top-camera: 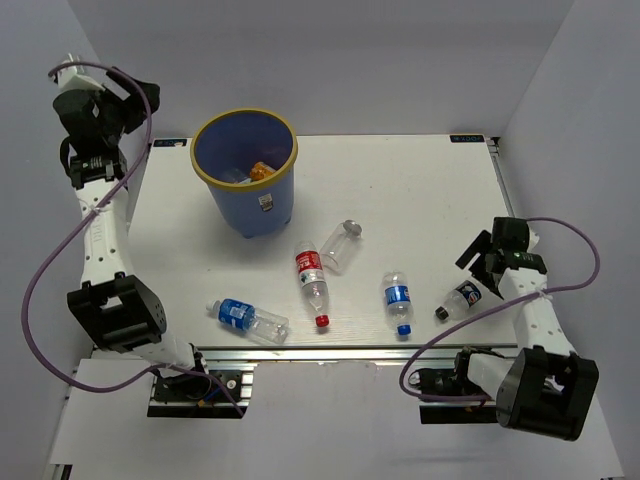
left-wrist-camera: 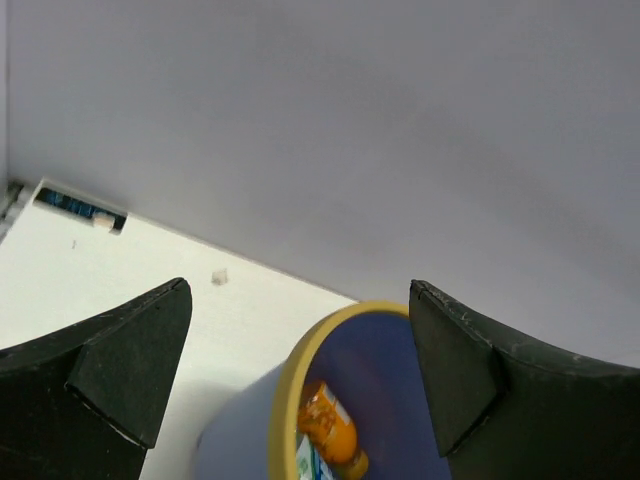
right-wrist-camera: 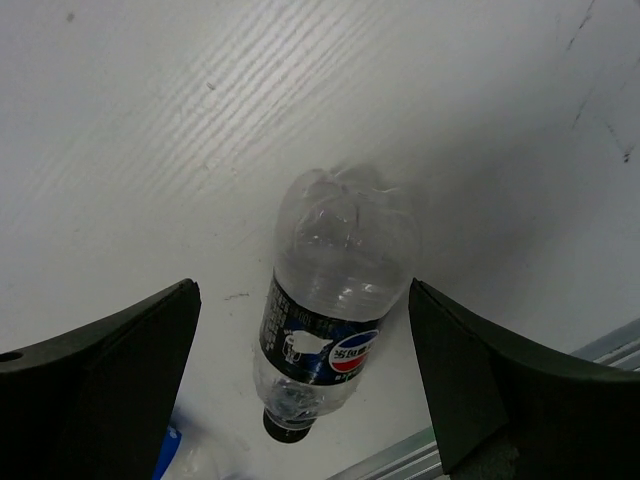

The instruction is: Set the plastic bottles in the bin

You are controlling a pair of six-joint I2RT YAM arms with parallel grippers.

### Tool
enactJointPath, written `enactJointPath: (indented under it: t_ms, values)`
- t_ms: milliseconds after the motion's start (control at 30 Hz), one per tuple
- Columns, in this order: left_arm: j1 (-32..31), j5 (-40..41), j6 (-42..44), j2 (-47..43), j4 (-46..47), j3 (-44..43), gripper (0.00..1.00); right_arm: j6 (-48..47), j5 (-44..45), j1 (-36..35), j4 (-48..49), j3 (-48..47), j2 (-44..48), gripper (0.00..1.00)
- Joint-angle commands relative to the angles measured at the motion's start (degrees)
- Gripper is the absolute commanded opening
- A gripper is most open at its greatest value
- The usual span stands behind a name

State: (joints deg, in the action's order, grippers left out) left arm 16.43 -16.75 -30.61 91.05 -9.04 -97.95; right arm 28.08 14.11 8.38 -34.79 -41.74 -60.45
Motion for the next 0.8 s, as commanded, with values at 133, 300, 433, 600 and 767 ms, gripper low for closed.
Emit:
enactJointPath:
  t_ms: [133,300,433,600,767]
  values:
    - [5.6,0.0,-8.6,-9.3,2.6,16.4,0.98,0.7,-7.2,2.9,12.2,5.3,-6.3,0.89]
    - [5.7,4.3,-11.0,-14.2,4.5,26.5,0.98,0.8,-10.6,3.1,19.8,5.5,-7.9,0.75]
    - [5.7,7.9,-10.4,-16.9,0.5,29.7,0.98,-0.2,-8.1,3.1,21.7,3.8,-5.9,0.46]
    - [5.6,12.1,-9.3,-19.3,-2.6,32.4,0.98,-4.1,-16.2,3.0,24.6,1.1,-3.6,0.28]
    - [5.6,12.2,-9.5,-20.6,-4.2,34.4,0.98,-6.4,-25.5,-3.8,27.6,-7.6,-3.6,0.23]
